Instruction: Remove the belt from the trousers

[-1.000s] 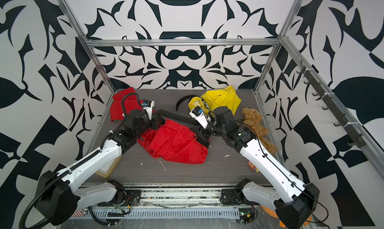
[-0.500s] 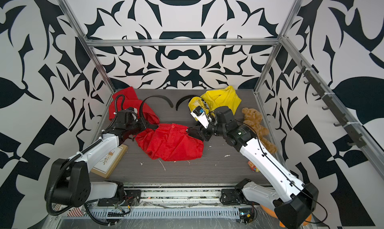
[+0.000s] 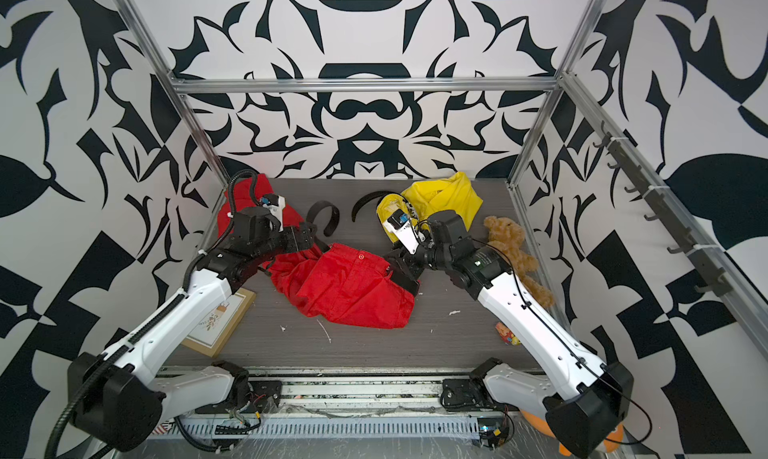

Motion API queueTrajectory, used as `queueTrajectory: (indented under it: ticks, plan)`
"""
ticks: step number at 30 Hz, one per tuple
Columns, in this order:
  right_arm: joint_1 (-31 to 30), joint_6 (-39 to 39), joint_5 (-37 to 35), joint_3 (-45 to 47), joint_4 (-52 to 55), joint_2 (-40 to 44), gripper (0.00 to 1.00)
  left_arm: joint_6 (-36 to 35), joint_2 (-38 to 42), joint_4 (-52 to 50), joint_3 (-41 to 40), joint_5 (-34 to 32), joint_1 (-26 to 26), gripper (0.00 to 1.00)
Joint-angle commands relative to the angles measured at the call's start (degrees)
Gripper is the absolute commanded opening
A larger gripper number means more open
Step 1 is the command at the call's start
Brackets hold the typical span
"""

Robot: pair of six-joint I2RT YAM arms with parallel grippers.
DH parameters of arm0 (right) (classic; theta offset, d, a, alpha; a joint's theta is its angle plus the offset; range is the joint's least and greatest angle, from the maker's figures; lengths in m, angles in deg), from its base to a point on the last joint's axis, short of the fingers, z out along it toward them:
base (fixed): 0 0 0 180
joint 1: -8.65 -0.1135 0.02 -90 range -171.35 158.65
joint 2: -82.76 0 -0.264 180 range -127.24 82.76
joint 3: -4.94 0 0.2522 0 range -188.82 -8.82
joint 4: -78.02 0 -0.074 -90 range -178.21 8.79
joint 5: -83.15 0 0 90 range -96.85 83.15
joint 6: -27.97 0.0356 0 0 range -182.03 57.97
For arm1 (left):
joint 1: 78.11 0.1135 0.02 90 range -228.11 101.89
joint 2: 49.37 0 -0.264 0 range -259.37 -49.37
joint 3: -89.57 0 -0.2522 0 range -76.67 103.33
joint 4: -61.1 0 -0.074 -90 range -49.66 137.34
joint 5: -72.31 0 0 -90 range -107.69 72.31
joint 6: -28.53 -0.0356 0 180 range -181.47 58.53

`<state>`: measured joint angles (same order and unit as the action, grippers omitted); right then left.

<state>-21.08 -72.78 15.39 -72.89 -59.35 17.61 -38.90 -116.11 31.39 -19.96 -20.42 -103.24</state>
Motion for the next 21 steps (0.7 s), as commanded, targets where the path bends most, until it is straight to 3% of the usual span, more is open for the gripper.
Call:
queueTrajectory:
  ticks: [1,7,13,21]
  plan:
    - [0.2,1.8,-1.6,-3.3,-2.4,-0.5,0.0,-4.8,2.2,-5.7,1.6,-4.3,-6.0,0.99]
    - [0.2,4.1,-3.0,-5.5,-3.1,-2.7,0.0,-0.3,1.6,5.6,-7.6,0.4,-17.7,0.99]
    - [0.1,6.5,-1.9,-7.3,-3.6,-4.3,0.0,2.0,-8.3,20.1,-11.6,0.9,-23.9,1.0]
    - [-0.6,8.3,-2.5,-11.3,-3.3,-4.2,0.0,4.4,-26.7,29.2,-9.7,7.5,-23.9,0.67]
